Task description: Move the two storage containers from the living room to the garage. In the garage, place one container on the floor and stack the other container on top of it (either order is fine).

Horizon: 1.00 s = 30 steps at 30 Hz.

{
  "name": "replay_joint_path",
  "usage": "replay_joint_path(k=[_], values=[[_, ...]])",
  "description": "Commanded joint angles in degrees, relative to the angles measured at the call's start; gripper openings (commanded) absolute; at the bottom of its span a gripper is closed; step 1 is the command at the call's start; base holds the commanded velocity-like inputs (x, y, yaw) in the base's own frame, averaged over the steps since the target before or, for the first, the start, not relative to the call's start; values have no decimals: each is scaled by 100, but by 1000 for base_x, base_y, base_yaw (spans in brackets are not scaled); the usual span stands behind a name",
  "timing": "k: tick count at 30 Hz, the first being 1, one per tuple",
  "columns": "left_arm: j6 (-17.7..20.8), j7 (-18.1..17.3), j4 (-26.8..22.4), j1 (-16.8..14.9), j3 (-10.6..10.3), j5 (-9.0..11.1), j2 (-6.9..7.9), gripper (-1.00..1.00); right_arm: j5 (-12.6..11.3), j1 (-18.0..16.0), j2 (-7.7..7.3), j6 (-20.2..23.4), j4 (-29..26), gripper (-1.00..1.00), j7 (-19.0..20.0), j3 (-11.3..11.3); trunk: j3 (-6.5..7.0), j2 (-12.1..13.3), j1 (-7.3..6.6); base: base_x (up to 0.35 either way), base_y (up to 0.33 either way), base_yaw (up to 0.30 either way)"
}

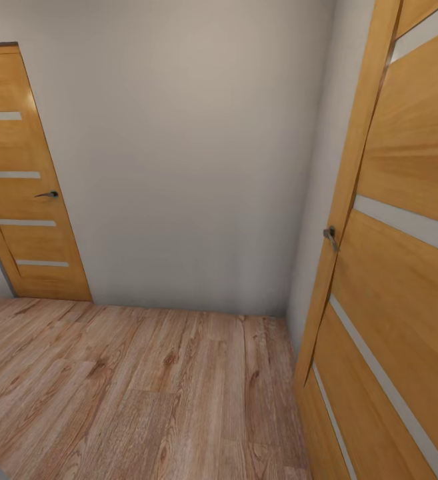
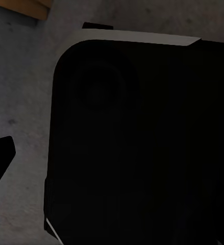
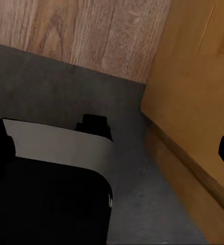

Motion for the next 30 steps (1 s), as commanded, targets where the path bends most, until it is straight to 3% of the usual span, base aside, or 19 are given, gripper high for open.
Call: replay_joint_path(k=[1,16,30], values=[[-12,4,-1,-1,29,38,-2,100,-56,20,1,12,3,100,-3,51,-5,-3,0,0,0,0],[-12,-14,-34,-1,77,47,5,100,-74,226,30,-74,-5,100,63,42,-5,-3,0,21,0,0],[-3,-14,-27,-1,82,56,6,100,-35,237,16,-112,-2,100,55,42,-5,-3,0,309,0,0]])
